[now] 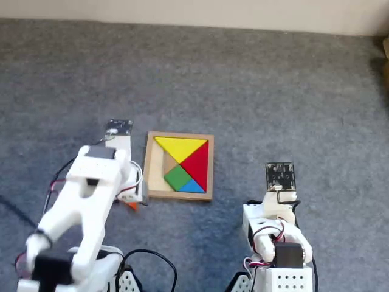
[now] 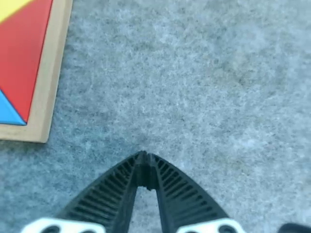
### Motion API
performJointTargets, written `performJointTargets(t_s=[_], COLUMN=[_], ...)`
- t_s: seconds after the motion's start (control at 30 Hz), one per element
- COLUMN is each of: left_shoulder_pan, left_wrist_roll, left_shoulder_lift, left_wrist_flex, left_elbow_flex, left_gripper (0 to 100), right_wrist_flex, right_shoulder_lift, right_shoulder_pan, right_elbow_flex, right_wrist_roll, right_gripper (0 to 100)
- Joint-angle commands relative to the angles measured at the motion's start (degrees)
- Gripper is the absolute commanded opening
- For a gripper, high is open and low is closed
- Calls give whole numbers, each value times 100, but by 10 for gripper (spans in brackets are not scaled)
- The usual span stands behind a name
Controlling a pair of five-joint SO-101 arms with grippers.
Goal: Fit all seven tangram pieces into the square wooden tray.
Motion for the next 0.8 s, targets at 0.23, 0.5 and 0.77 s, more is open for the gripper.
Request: performJointTargets(t_s=[0.23, 0.5, 0.77], left_shoulder_pan=[-409, -980, -1077], left_wrist_roll=[-88, -97, -44], left_shoulder_lift=[1332, 1341, 1376], left_wrist_flex=[-730, -765, -1169], left_elbow_flex=[-637, -673, -664], left_gripper=[231, 231, 231], right_wrist_flex=[-13, -13, -13], right_shoulder_lift=[-31, -31, -31], right_shoulder_pan=[75, 75, 75], right_elbow_flex=[629, 629, 629], right_wrist_roll=[-18, -18, -18], right_gripper=[5, 5, 5])
